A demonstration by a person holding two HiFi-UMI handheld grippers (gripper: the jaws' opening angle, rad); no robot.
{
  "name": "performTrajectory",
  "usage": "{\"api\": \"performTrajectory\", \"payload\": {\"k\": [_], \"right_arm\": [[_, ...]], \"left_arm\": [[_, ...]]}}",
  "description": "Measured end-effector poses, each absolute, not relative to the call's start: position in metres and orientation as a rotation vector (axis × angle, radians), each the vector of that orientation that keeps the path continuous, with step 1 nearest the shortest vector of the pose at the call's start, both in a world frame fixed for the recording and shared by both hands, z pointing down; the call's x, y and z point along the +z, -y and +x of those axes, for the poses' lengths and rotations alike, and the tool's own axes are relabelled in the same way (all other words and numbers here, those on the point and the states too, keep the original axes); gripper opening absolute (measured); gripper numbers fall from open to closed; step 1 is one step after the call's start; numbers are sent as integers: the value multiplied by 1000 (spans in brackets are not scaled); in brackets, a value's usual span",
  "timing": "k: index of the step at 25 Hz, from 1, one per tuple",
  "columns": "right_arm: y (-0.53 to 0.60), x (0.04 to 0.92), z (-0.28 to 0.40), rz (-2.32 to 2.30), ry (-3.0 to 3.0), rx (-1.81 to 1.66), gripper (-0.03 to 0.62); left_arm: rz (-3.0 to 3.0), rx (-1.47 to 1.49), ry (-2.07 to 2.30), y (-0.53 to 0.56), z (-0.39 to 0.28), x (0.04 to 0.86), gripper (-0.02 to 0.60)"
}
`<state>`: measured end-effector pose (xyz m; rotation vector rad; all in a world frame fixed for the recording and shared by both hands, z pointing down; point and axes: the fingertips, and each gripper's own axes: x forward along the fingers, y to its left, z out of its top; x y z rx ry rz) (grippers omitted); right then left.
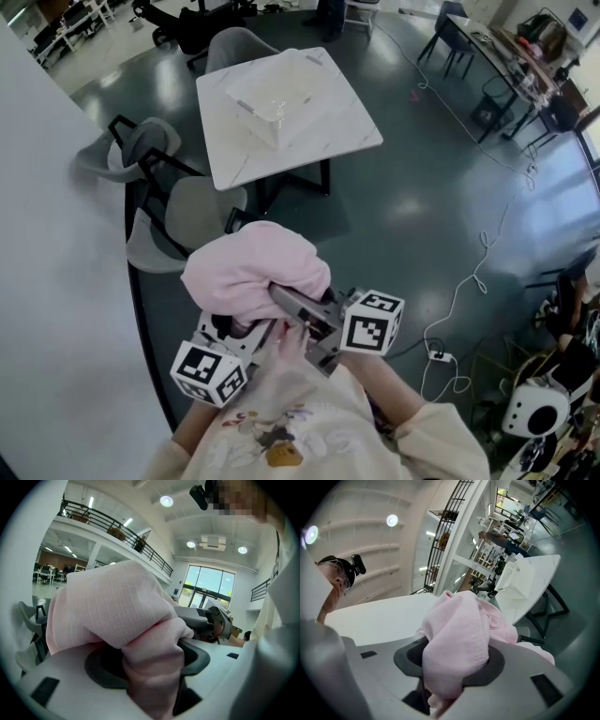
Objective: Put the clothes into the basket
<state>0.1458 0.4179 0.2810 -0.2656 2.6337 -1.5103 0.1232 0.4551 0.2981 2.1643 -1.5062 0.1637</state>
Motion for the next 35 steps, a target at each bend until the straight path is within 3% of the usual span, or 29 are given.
{"api": "performTrajectory", "payload": {"k": [13,35], "right_arm": [[-347,290,118,-342,-2607,-1516,181],[-132,276,-19,-525,-2556,-1470,181]], "left_arm": [[2197,183,1435,-383,93,307,281],[2293,187,1274,-164,-48,293,281]]}}
